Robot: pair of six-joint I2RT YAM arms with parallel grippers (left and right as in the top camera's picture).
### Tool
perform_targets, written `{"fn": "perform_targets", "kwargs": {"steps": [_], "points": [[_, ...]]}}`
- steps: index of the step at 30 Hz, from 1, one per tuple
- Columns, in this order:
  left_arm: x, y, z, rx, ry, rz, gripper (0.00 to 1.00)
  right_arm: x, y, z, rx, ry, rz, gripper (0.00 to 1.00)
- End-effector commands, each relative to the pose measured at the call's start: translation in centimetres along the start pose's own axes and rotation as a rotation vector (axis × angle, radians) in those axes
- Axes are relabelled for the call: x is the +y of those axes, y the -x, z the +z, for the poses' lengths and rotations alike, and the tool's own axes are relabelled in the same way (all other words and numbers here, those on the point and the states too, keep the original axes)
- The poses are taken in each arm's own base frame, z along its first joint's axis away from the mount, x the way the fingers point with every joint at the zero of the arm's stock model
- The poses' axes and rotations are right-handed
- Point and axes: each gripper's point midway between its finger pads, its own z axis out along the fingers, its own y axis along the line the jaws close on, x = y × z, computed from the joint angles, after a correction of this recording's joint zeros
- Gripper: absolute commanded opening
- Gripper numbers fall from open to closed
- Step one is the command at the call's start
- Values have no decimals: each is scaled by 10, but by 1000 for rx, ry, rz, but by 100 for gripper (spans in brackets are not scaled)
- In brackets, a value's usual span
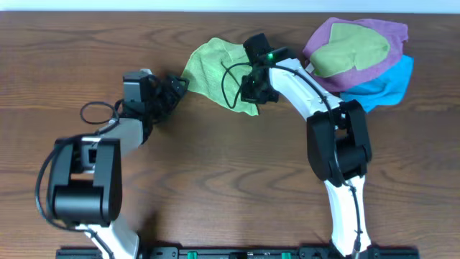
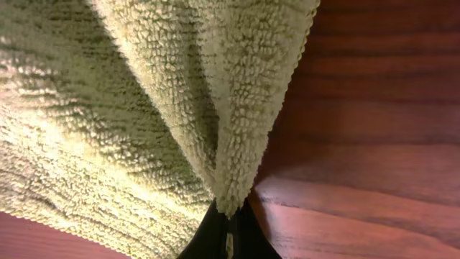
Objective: Fold the cloth
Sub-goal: 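Move the left gripper toward the green towel's left corner, then grasp the green towel's left corner with the left gripper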
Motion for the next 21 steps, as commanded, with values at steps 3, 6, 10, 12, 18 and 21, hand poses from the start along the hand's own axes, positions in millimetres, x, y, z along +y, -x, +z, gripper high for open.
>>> {"fn": "perform_targets", "kwargs": {"steps": [3,6,10,12,18,21], "points": [[2,11,18,-14,1,-22,95,-4,3,-15,-24,-5,-25,1],[-8,22,27,-26,-16,14,97,-4,3,-15,-24,-5,-25,1],[-13,32,37,-26,3,34,96,-3,2,-16,-21,-4,-25,1],[-11,34,43,-14,19,33,96,-3,1,-16,-15,-1,-25,1],[-3,25,56,19,34,28,96,-5,-2,-16,-2,-7,-23,1],[-2,14,62,45,39,35,95,-5,-3,-17,0,-8,-23,1]]}}
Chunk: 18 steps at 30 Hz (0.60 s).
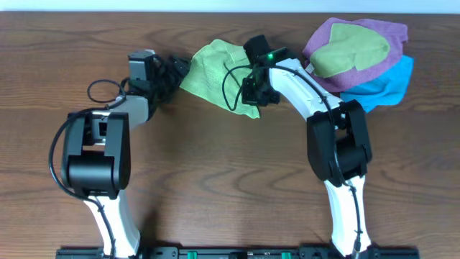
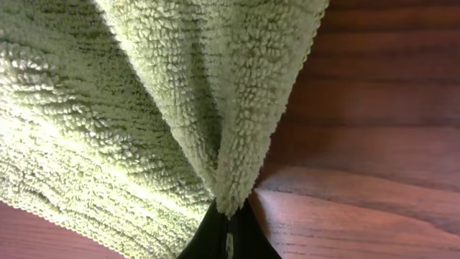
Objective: Fold the cloth
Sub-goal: 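Grasp the green towel's left corner with the left gripper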
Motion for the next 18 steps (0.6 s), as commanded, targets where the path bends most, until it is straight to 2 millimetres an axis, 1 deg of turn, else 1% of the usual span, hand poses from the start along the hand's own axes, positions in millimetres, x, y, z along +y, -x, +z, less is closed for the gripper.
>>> {"fn": "perform_targets", "kwargs": {"steps": [1,7,11,12,13,16,18], "points": [[21,-27,17,64,56,3,95,-1,4,-18,-31,7,-11,1],[16,-46,24,100,56,30,96,2,8,-28,-59,21,-14,1],[21,-54,25,121,76,30,98,4,11,-36,-77,30,-16,1],[23,-56,25,127,85,36,100,4,11,-36,-78,30,-16,1],[26,-57,25,131,97,42,93,4,11,-37,-80,31,-16,1],[36,-62,23,152,134,64,75,4,11,-38,-80,32,-16,1],[41,-64,22,160,153,65,72,4,11,-38,-78,31,-16,1]]}}
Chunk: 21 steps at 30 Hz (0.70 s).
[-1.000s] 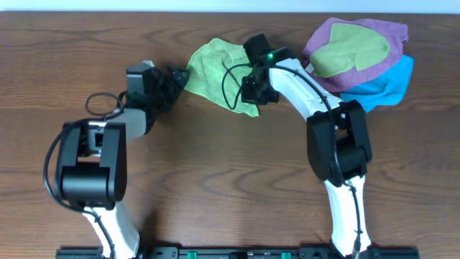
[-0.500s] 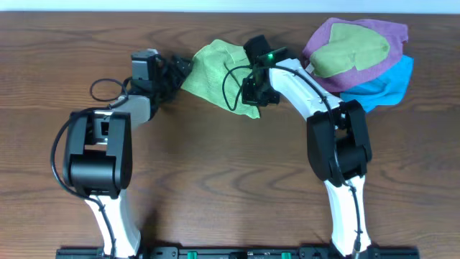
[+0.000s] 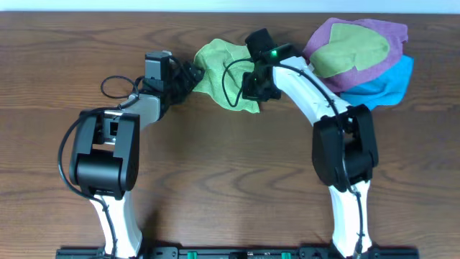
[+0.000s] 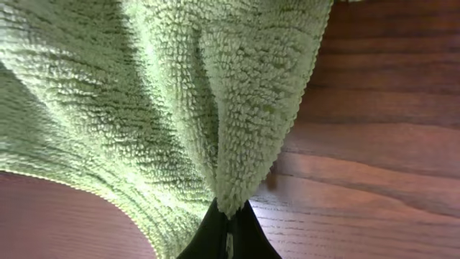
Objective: Fold the cloth
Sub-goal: 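Grasp the green towel's left corner with the left gripper, then stretch the green towel between both grippers and lower it flat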
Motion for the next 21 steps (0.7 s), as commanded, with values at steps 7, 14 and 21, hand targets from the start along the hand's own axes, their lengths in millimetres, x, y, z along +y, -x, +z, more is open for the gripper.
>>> {"fn": "perform_targets", "kwargs": {"steps": [7,14,21], "points": [[47,-27,14,76,118,23,41,3,0,-11,-3,34,-9,1],[64,-41,24,120,139,9,6,3,0,-11,-2,34,-10,1],[51,-41,24,158,59,54,6,3,0,-11,-2,33,-11,1]]}}
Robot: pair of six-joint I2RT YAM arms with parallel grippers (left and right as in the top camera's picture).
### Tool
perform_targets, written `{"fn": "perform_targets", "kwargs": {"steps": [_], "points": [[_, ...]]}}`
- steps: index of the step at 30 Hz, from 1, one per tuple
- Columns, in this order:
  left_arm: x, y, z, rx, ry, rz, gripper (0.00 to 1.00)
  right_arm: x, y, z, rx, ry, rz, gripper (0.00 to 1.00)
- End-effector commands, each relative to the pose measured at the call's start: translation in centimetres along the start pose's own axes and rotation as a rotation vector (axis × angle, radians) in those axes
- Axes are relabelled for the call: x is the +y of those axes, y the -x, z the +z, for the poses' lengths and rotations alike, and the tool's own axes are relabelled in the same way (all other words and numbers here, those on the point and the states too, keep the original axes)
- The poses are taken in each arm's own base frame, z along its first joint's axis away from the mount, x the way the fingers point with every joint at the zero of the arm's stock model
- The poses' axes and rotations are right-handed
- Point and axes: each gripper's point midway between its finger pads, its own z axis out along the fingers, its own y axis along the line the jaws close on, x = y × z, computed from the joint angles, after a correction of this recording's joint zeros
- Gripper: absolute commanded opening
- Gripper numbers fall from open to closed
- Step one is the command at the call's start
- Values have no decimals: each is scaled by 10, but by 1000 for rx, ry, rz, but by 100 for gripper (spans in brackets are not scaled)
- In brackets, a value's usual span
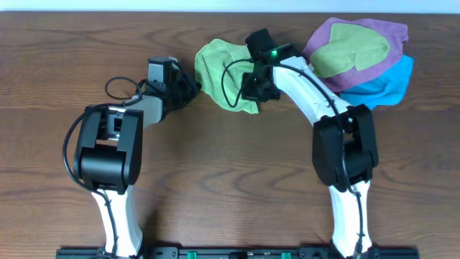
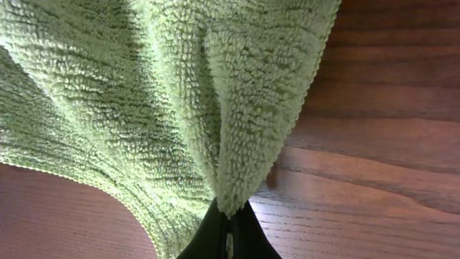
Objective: Fold the cloth
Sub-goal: 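Stretch the green towel between both grippers and lower it flat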
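Observation:
The light green terry cloth (image 1: 219, 70) is bunched up at the back middle of the table, between my two arms. My right gripper (image 1: 251, 97) is shut on its near right corner. In the right wrist view the cloth (image 2: 180, 93) fans out in folds from the shut right gripper (image 2: 230, 216), above the wood. My left gripper (image 1: 192, 83) is at the cloth's left edge and looks shut on it, though its fingers show small in the overhead view.
A pile of other cloths (image 1: 363, 54), purple, olive and blue, lies at the back right beside the right arm. The brown wooden table (image 1: 230, 180) runs toward me from there, and its far edge is just behind the cloths.
My left gripper has moved a little further right, and the cloth's left edge with it. The cloth is more bunched. The right gripper still grips its corner in the same place.
At first the cloth spread wider, with my left gripper at its left edge and the right gripper shut on its right corner. Moment by moment the left gripper stood further right and back, and the cloth grew narrower and more gathered.

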Motion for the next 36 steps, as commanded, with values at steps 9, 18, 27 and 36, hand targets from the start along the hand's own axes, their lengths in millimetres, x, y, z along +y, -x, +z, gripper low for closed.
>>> {"fn": "perform_targets", "kwargs": {"steps": [9,18,27,36], "points": [[11,-13,-31,179,75,145,6,-11,-10,-19,23,-40,-33,1],[-6,-19,-99,211,157,203,6,-18,-28,-57,53,-70,-45,1],[-5,-56,-142,340,229,172,6,-34,-50,-97,81,-140,-50,2],[6,-86,-163,454,286,141,6,-56,-67,-104,146,-248,-47,1]]}}
